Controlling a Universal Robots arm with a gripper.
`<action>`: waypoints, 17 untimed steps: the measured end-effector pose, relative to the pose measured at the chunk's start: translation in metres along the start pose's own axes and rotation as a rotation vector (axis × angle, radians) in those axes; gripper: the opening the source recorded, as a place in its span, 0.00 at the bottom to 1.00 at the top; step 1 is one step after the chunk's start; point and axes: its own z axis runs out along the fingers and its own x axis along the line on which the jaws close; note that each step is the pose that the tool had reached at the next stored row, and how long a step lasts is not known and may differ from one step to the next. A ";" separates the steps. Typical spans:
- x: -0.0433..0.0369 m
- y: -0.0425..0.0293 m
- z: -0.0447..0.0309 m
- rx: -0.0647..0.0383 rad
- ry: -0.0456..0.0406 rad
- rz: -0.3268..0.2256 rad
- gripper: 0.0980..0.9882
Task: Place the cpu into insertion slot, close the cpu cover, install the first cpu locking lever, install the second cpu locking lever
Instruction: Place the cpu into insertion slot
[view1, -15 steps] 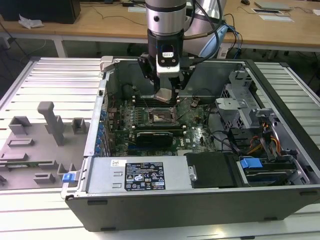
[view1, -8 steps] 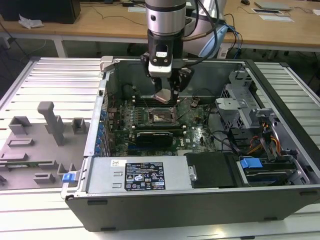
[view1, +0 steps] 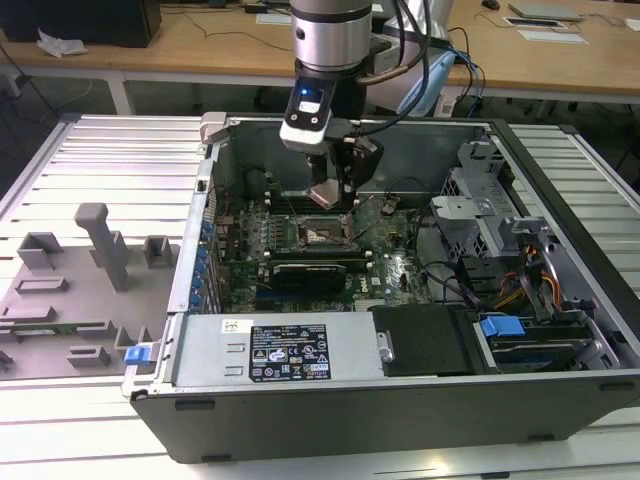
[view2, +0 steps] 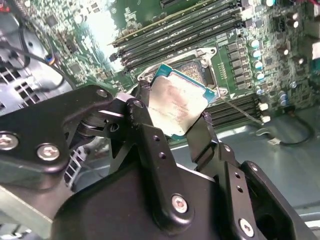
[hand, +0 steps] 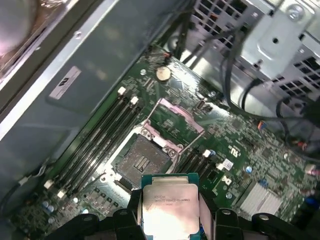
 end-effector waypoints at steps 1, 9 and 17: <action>0.0000 0.0000 0.0001 0.001 -0.0017 0.021 0.50; 0.0000 -0.0001 0.0008 0.014 -0.0211 0.256 0.50; 0.0001 -0.0001 0.0016 0.023 -0.0354 0.432 0.50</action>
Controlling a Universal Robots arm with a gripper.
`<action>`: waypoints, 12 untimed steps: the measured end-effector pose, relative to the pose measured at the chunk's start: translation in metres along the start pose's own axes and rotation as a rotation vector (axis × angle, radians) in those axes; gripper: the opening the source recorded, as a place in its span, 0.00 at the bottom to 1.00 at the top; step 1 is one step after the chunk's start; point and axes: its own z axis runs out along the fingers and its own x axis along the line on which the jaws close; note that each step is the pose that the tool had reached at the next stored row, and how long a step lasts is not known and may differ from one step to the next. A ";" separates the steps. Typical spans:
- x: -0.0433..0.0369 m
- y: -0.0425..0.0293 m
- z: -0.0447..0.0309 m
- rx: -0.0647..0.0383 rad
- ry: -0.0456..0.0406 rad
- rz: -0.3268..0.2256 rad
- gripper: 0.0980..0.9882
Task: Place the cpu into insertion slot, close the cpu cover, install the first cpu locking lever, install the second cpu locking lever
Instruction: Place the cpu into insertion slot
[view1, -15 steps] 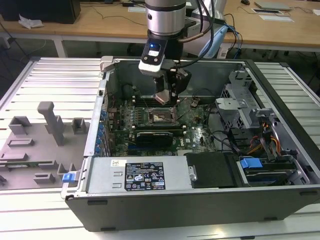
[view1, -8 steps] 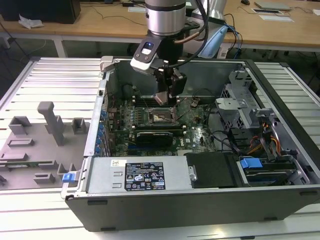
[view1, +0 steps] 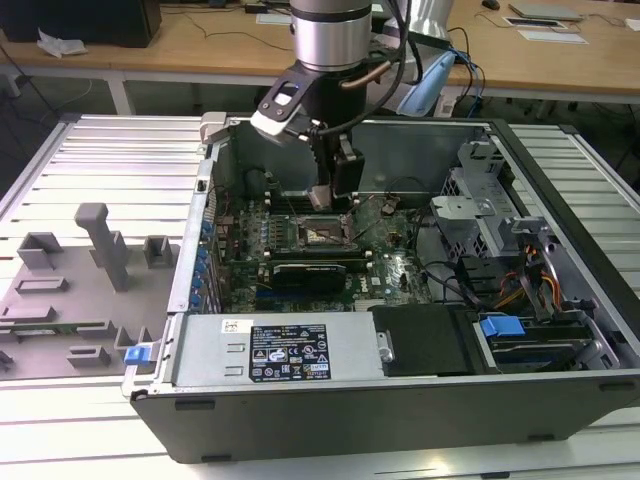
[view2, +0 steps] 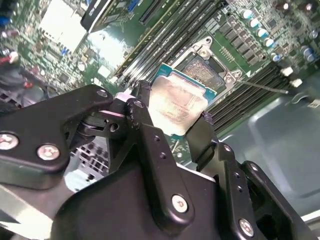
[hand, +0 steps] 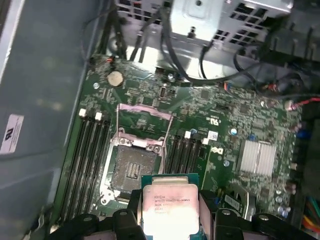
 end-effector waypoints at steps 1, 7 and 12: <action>0.0000 0.0000 0.0001 0.001 -0.0014 0.017 0.50; 0.0002 -0.0003 0.0025 0.006 -0.0079 0.124 0.50; 0.0004 -0.0005 0.0054 0.009 0.0006 0.205 0.50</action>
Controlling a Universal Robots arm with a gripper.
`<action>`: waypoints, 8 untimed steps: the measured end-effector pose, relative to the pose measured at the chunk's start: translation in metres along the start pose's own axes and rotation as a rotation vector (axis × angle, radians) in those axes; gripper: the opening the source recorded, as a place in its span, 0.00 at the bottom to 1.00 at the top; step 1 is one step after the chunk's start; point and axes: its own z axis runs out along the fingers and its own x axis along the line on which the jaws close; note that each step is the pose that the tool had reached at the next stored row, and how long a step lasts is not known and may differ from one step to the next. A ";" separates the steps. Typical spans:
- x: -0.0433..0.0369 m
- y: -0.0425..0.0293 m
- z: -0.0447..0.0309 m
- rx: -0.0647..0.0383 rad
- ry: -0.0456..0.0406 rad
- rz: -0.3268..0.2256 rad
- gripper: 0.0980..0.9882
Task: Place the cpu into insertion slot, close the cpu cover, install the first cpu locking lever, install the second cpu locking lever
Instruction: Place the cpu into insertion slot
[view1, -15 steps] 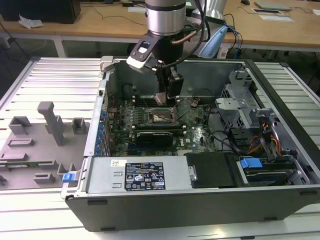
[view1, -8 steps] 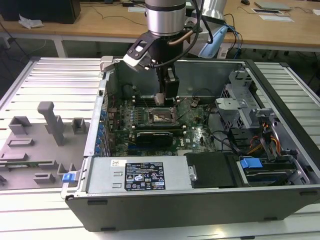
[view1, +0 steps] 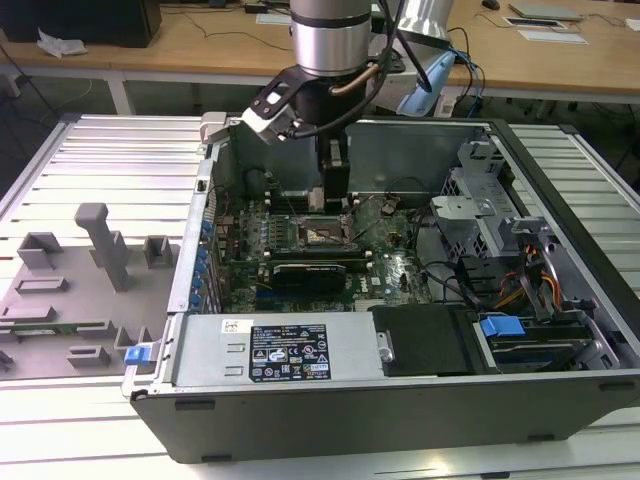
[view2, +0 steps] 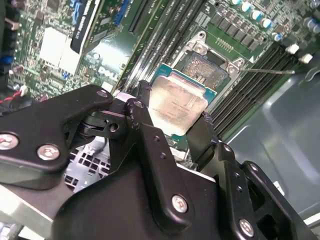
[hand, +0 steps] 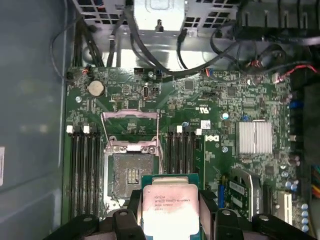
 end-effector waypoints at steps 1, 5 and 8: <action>0.0000 0.0000 0.0005 0.001 -0.0010 0.014 0.50; 0.0000 -0.0001 0.0028 0.003 -0.0001 0.060 0.50; 0.0001 -0.0003 0.0035 0.004 0.0343 0.064 0.50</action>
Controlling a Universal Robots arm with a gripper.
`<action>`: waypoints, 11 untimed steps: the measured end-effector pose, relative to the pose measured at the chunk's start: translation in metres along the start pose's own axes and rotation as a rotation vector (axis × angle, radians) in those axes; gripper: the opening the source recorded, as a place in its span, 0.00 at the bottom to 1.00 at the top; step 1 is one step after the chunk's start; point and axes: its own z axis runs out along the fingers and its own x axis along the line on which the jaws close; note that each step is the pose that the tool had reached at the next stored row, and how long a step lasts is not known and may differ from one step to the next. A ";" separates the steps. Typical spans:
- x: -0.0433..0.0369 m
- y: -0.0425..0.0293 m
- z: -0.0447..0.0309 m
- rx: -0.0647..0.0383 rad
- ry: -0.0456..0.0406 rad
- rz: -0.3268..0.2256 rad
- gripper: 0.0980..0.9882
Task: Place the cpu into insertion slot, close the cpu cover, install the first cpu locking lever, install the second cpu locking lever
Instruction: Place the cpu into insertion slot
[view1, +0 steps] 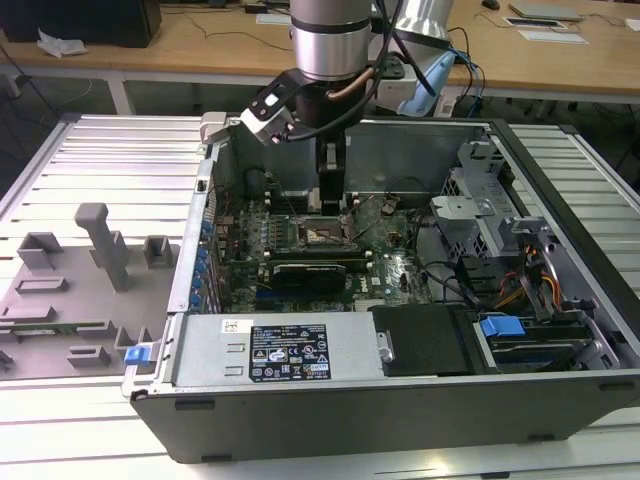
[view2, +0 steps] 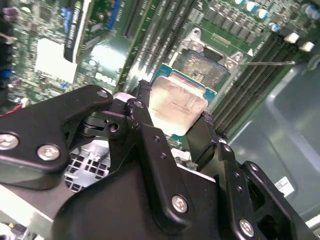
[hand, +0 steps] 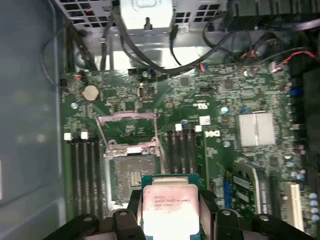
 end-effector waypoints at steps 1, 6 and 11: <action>0.0000 0.0000 0.0003 0.001 0.0075 0.001 0.50; 0.0010 -0.0008 0.0096 0.002 0.0198 -0.013 0.50; 0.0057 -0.0020 0.0193 0.002 0.0222 -0.045 0.50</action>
